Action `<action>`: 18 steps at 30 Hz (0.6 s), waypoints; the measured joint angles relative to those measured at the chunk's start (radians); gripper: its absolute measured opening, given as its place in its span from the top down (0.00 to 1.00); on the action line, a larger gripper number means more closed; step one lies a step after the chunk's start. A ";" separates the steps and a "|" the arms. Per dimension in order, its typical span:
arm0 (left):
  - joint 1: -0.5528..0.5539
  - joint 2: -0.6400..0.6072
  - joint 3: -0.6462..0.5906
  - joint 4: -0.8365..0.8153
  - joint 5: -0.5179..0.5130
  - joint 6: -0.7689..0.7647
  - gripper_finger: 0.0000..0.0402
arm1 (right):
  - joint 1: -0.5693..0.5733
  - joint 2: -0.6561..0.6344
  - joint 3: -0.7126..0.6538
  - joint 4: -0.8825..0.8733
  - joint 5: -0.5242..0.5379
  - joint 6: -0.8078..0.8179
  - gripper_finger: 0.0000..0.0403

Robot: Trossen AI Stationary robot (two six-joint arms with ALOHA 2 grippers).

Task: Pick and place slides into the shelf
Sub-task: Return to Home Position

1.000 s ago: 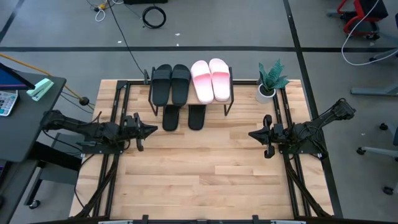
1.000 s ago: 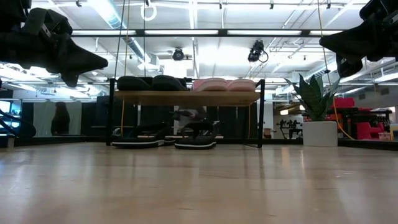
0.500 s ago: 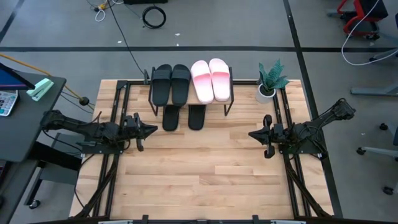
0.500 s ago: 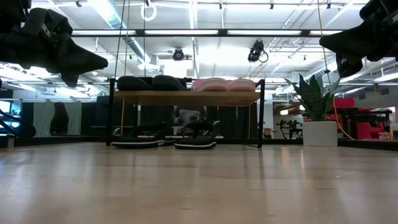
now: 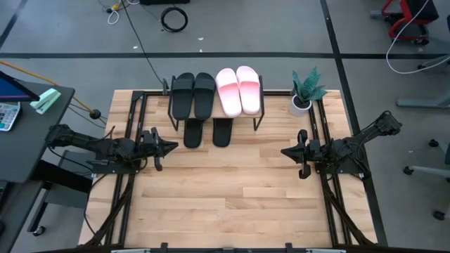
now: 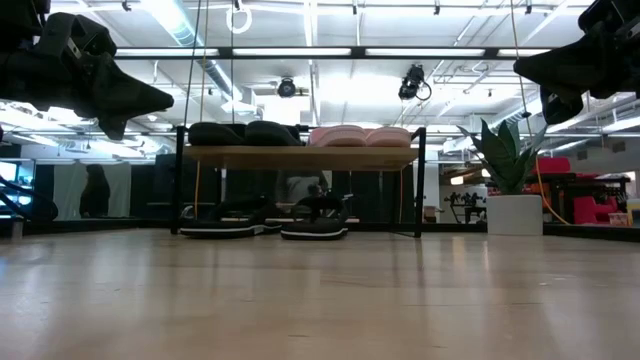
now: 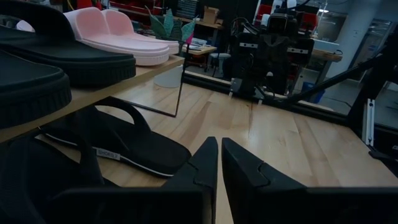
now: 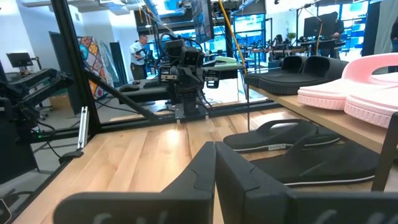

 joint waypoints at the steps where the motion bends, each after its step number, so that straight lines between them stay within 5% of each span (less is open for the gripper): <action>1: 0.000 0.000 0.000 0.000 0.000 0.001 0.94 | 0.000 0.000 0.000 0.000 0.000 0.000 0.96; 18: 0.000 0.000 0.000 0.000 0.000 0.001 0.91 | 0.000 0.000 0.000 0.000 0.000 0.000 0.96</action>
